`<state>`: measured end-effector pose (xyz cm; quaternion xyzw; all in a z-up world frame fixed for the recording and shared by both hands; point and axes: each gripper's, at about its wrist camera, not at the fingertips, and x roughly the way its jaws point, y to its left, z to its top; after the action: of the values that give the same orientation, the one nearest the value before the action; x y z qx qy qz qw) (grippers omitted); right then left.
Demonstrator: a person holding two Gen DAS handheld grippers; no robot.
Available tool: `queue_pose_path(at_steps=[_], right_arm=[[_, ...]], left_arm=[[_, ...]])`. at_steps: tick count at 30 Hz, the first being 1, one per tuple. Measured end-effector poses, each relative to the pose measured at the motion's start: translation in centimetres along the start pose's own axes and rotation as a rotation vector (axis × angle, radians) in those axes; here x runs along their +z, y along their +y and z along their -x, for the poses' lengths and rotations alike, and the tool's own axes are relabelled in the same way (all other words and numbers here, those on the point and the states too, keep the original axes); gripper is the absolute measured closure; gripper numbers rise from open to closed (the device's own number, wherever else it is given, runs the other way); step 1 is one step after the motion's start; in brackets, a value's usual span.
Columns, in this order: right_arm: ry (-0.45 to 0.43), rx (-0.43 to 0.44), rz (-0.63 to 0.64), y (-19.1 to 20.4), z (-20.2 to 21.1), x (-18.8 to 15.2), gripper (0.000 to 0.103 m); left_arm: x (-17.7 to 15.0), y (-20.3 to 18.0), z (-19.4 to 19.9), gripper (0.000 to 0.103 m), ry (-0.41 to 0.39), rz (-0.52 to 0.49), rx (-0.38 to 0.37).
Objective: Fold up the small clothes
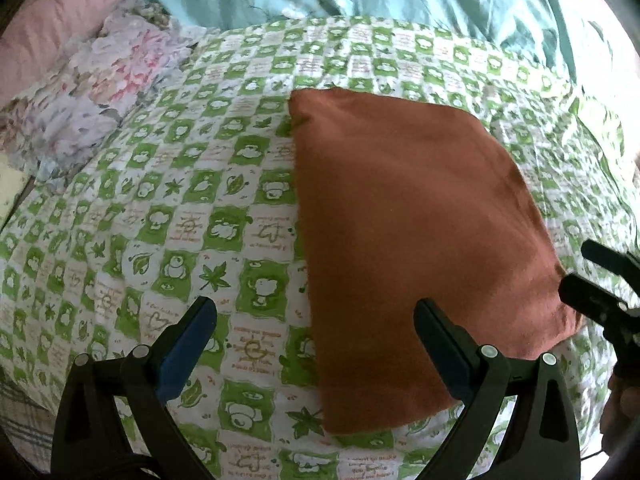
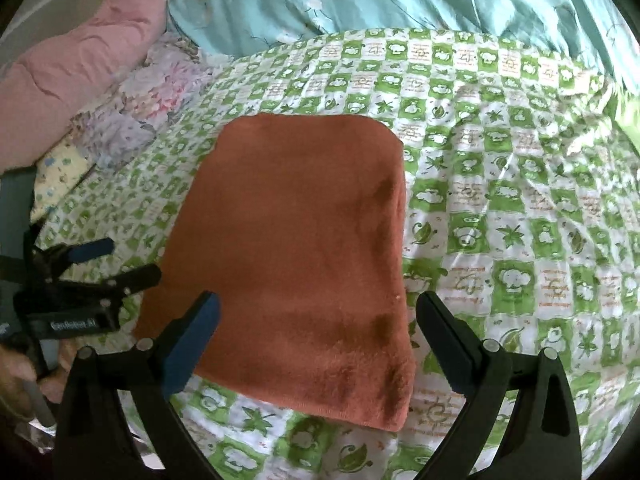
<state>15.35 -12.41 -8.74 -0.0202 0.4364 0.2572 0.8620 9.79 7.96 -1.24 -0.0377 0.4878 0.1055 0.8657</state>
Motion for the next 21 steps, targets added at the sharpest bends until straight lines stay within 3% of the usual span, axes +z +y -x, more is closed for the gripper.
queue_pose_path(at_steps=[6,21], right_arm=[[0.003,0.028,0.008,0.59,-0.42,-0.75,0.005],[-0.011,0.031,0.023,0.93,-0.41,-0.78,0.005]], left_arm=[[-0.19,0.23,-0.4,0.004,0.007,0.044,0.004],[-0.21,-0.17,-0.27,0.004,-0.004,0.012,0.012]])
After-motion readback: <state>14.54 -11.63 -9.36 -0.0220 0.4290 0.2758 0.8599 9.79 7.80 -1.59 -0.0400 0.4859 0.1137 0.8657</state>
